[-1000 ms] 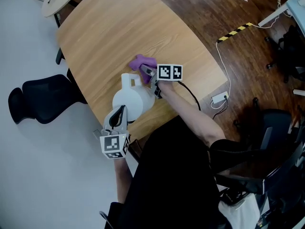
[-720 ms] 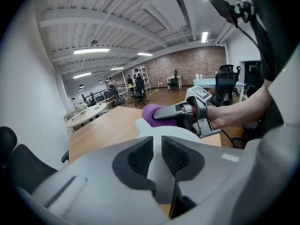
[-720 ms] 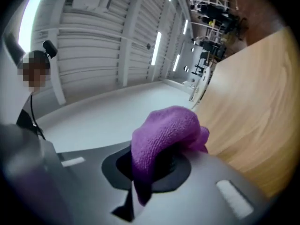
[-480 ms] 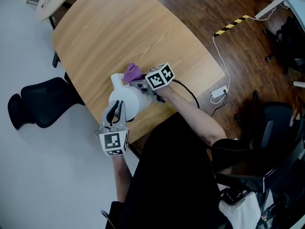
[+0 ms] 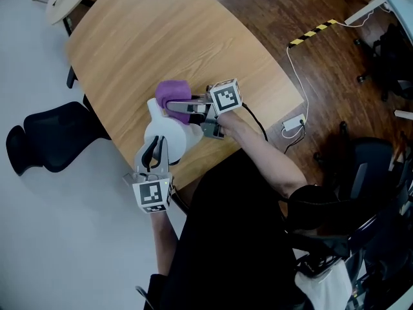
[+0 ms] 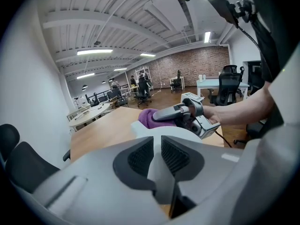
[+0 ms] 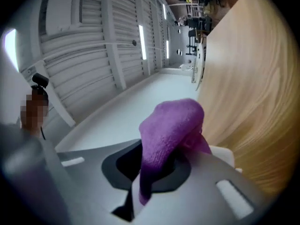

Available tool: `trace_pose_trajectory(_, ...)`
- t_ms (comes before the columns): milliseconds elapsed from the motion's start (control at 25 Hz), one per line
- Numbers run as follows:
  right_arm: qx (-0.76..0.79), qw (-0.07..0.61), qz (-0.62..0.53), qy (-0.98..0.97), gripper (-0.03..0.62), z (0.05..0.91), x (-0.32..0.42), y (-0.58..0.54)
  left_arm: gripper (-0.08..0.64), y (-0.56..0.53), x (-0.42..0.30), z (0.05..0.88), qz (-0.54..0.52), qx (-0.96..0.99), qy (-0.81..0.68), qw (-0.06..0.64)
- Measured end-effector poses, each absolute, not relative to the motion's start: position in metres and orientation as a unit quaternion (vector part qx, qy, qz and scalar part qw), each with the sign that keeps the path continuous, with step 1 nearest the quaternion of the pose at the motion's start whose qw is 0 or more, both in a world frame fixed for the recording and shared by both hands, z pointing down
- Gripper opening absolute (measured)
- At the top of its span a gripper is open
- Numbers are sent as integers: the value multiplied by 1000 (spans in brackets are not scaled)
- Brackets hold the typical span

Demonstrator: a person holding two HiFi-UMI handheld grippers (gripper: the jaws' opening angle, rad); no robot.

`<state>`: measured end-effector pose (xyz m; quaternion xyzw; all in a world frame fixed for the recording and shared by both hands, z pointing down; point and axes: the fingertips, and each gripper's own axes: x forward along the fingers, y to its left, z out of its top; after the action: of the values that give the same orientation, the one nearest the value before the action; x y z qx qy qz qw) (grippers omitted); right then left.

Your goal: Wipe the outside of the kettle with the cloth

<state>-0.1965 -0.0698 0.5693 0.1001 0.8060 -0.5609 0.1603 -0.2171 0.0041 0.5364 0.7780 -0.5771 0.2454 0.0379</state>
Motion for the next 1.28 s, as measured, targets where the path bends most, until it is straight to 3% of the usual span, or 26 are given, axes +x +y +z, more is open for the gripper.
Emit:
trace_pose_trajectory(160,119,122,-573,802,21,595,-205,-62,130,1,-215,538,243,778,-577,40)
trace_pose_trajectory(360,50,-8,-589,807,21,691,-216,-56,132,-4,-212,541,243,777,-580,44)
trace_pose_trajectory(440,44,9,-574,818,22,677,-209,-63,132,-6,-210,541,243,777,-579,45)
trace_pose_trajectory(600,127,138,-513,838,21,554,-187,-77,132,-12,-211,542,244,776,-581,45)
trace_pose_trajectory(680,165,136,-498,841,21,530,-188,-68,131,-11,-212,542,243,775,-582,45)
trace_pose_trajectory(880,184,115,-552,805,21,562,-199,-58,132,-11,-211,541,243,773,-584,46)
trace_pose_trajectory(1040,146,52,-578,801,21,622,-212,-60,130,-12,-214,542,243,771,-587,45)
trace_pose_trajectory(1280,38,-126,-578,806,23,751,-223,-65,130,-17,-209,547,240,769,-590,49)
